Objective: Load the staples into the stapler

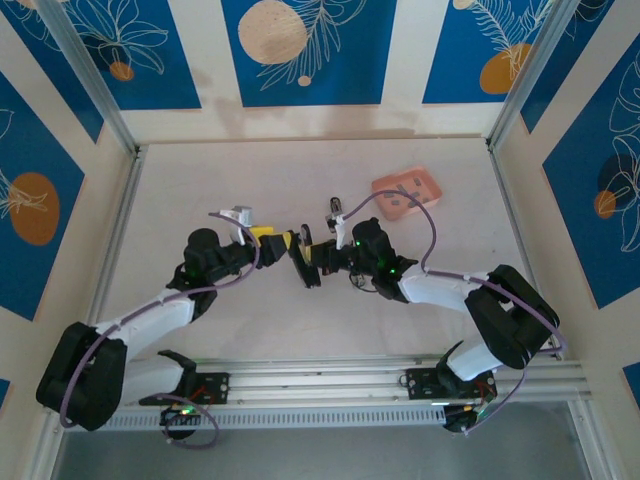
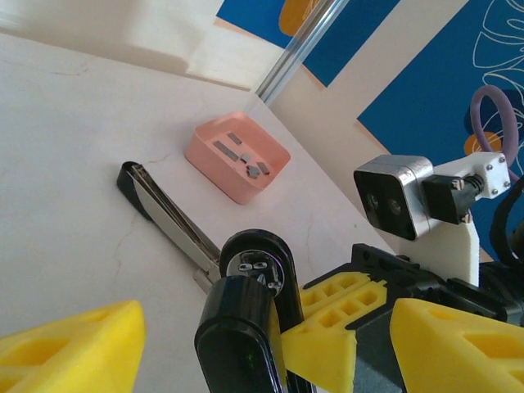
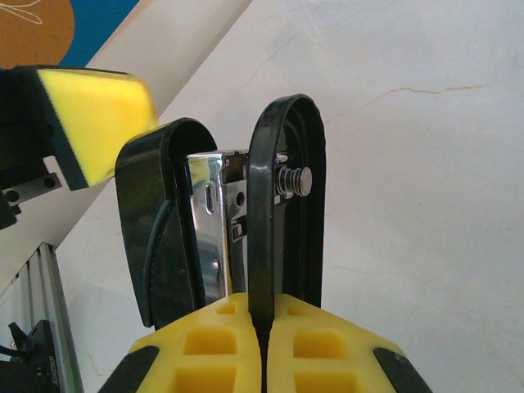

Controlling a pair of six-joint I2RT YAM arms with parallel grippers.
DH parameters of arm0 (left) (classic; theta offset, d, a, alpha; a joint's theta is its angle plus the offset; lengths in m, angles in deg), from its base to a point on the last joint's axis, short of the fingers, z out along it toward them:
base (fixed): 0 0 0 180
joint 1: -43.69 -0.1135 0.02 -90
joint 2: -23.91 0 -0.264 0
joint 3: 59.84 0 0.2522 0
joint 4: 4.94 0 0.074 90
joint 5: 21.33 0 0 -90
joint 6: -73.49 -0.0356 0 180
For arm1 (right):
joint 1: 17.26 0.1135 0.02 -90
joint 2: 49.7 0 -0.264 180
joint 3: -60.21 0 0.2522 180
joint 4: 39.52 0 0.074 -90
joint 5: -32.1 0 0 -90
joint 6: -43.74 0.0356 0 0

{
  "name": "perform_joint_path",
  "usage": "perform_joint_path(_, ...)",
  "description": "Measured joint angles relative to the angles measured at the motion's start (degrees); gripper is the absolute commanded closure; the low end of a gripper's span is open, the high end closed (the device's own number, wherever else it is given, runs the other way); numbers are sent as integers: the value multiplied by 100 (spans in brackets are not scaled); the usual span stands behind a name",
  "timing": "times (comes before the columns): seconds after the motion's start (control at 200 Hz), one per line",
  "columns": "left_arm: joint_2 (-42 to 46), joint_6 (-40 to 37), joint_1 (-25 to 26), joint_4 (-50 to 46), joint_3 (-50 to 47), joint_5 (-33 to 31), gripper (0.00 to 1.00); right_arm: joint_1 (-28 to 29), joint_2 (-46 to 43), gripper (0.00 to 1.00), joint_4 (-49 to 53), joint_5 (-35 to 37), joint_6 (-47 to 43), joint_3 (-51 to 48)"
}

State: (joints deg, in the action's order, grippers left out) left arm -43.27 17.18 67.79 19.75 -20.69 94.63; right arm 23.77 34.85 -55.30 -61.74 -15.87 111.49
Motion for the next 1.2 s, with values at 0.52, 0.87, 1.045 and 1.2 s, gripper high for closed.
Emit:
perform_joint_path(0.52,-907,481,0,688,46,520,49,131,-153,98,-208,2,-13,-48)
perform_joint_path(0.87,-1145,780,0,1276,55,793,83,136,-153,97,-238,133,-37,-48)
perform_joint_path(1.045,-1104,614,2,1246,55,811,90,146,-229,74,-160,184,-55,-48)
perform_joint_path(1.2,-796,-50,0,546,55,664,93,125,-605,59,-181,234,-74,-52)
